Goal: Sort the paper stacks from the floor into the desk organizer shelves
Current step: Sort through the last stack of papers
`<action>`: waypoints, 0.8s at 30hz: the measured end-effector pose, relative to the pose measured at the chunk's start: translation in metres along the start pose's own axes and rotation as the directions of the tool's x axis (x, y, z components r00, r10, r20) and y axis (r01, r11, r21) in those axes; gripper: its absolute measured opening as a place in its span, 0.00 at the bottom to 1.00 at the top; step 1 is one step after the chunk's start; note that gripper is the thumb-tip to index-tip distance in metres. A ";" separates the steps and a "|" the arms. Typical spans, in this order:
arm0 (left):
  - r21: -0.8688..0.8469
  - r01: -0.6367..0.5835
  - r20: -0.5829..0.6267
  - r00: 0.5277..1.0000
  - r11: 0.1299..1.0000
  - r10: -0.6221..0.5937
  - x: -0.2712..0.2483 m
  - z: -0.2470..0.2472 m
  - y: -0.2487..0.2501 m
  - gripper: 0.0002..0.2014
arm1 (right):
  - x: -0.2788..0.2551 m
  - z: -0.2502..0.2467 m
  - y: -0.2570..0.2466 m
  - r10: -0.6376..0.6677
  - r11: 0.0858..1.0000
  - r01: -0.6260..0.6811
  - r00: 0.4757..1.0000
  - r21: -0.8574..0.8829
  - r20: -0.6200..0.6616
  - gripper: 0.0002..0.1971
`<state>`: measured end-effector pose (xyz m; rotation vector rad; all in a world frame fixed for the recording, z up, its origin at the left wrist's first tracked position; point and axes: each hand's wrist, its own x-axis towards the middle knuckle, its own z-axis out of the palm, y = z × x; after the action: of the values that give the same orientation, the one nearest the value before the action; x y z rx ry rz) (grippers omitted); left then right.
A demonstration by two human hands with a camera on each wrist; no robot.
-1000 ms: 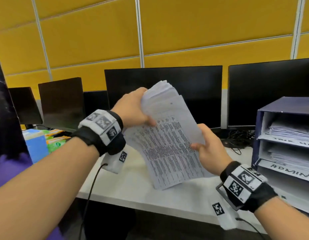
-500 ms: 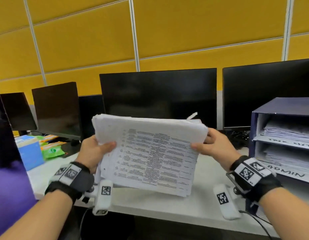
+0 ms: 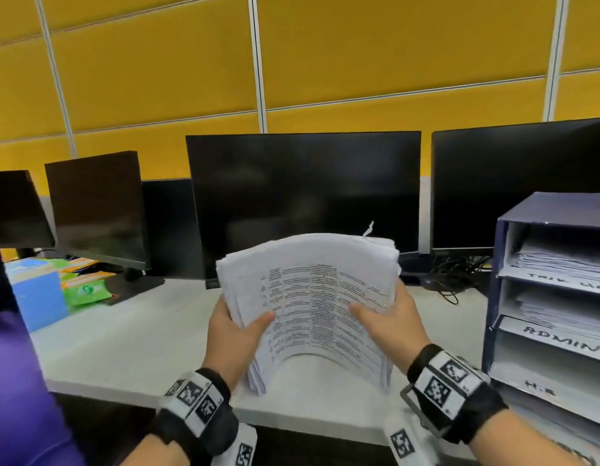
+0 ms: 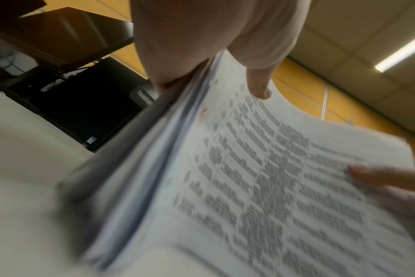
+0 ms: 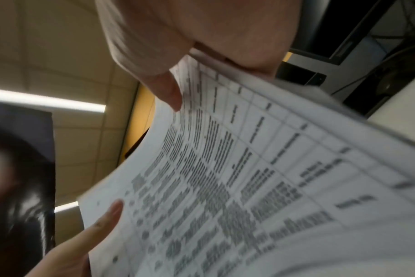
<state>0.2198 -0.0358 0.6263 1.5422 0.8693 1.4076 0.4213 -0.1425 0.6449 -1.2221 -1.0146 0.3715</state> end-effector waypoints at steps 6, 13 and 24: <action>-0.049 -0.095 -0.119 0.989 0.994 0.089 0.024 -0.013 0.022 0.23 | 0.012 -0.010 -0.018 -0.134 0.989 0.125 0.983 -0.076 -0.128 0.28; -0.014 -0.103 -0.109 0.989 0.995 0.101 0.025 -0.013 0.019 0.17 | 0.018 -0.011 -0.023 -0.307 0.925 0.285 0.950 -0.253 -0.054 0.42; -0.005 -0.075 -0.120 0.990 0.997 0.074 0.027 -0.012 0.018 0.17 | 0.039 -0.004 -0.047 -0.319 0.909 0.249 0.931 -0.334 -0.175 0.12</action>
<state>0.2104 -0.0169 0.6534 1.5095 0.8826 1.5692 0.4324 -0.1332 0.7037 -1.3326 -1.0585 -0.1620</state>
